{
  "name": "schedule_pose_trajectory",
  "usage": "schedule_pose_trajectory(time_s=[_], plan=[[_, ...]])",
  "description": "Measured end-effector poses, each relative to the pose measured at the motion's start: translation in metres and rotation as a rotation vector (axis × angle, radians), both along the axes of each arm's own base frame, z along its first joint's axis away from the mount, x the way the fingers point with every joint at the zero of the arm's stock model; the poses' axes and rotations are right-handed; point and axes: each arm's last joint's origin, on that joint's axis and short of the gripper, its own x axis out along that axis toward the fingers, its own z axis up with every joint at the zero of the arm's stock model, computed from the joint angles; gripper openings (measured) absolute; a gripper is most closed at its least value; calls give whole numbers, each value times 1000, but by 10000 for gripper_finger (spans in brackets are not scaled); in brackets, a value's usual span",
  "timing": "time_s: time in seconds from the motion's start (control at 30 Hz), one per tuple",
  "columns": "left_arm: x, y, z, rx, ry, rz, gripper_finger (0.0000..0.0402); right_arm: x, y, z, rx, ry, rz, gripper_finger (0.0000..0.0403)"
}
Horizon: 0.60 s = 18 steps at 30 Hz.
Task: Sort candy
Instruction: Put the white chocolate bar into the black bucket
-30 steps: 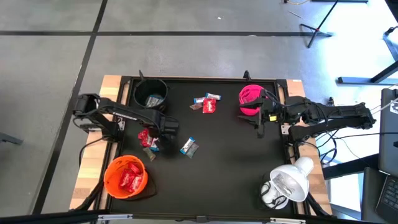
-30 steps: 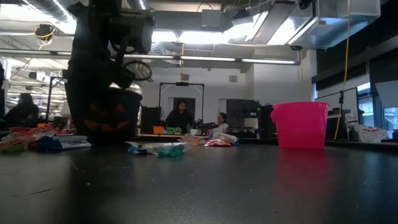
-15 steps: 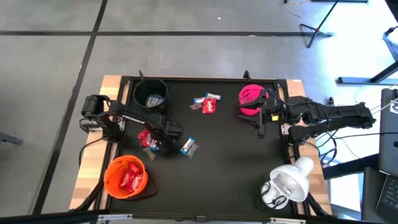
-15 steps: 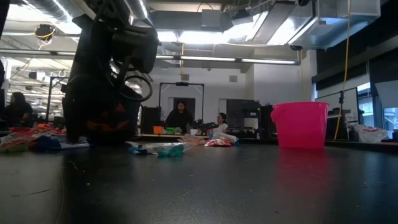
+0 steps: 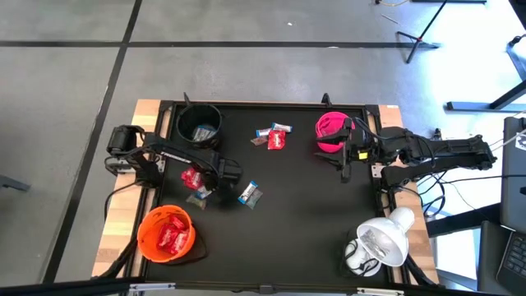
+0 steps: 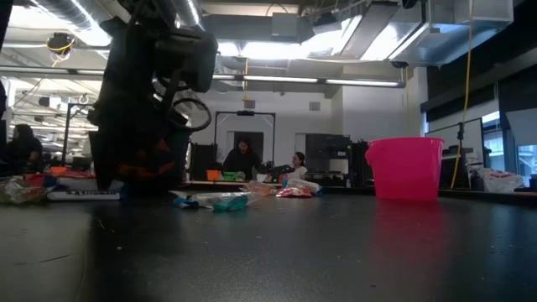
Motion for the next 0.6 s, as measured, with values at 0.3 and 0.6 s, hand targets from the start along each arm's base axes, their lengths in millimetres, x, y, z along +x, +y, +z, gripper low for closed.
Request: schedule_pose_trajectory(time_s=[0.3,0.6], plan=[[26,-14,42,1,-146,-92,3,2,0,-1,-1,8,0,213],[18,-13,145,240,-285,-211,1,7,1,-4,-2,25,0,213]])
